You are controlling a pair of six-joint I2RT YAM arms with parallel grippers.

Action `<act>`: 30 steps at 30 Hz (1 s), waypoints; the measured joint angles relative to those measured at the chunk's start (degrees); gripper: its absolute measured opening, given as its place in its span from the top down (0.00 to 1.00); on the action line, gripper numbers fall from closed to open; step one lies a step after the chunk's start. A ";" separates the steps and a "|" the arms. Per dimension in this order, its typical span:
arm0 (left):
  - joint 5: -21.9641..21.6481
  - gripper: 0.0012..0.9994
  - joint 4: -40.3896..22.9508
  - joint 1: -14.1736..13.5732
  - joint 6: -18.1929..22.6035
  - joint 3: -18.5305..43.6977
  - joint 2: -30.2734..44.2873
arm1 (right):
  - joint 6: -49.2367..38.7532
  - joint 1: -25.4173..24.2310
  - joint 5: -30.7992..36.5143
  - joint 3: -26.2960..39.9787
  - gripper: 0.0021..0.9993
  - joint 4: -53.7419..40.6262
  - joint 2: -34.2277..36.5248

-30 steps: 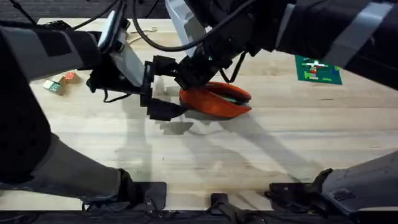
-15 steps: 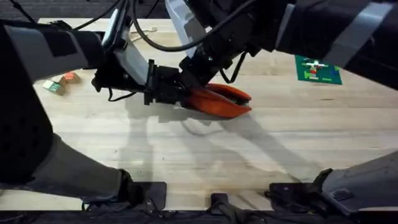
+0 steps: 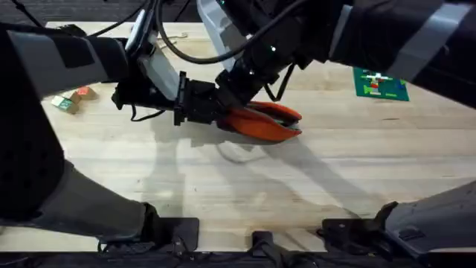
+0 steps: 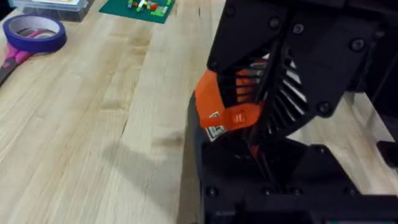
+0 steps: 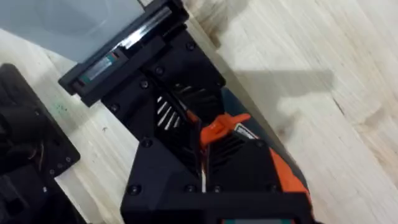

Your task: Unzip the bag, pick up the pens from the table one at a time and place them inside, then zip the bag closed.

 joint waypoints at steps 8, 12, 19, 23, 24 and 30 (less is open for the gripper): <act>0.17 0.96 0.20 -0.54 -0.20 -0.05 0.00 | 0.14 -3.00 -1.71 0.20 0.97 -2.02 0.00; 0.54 0.96 0.39 -0.64 -0.22 -0.05 0.00 | 0.42 -5.42 -2.81 0.22 0.97 -2.87 0.00; 0.99 0.96 0.46 -0.82 -0.25 -0.05 0.00 | 0.68 -9.21 -5.06 0.22 0.97 -4.60 0.00; 0.81 0.96 0.76 -0.79 -0.42 -0.05 0.00 | 0.68 -12.24 -5.42 0.22 0.97 -6.13 -0.02; 0.94 0.96 0.85 -0.79 -0.42 -0.05 0.00 | 0.65 -13.09 -5.43 0.22 0.97 -6.53 -0.02; 1.57 0.96 0.85 -0.82 -0.48 -0.05 0.00 | -0.70 -15.33 -7.13 0.22 0.97 -8.35 0.00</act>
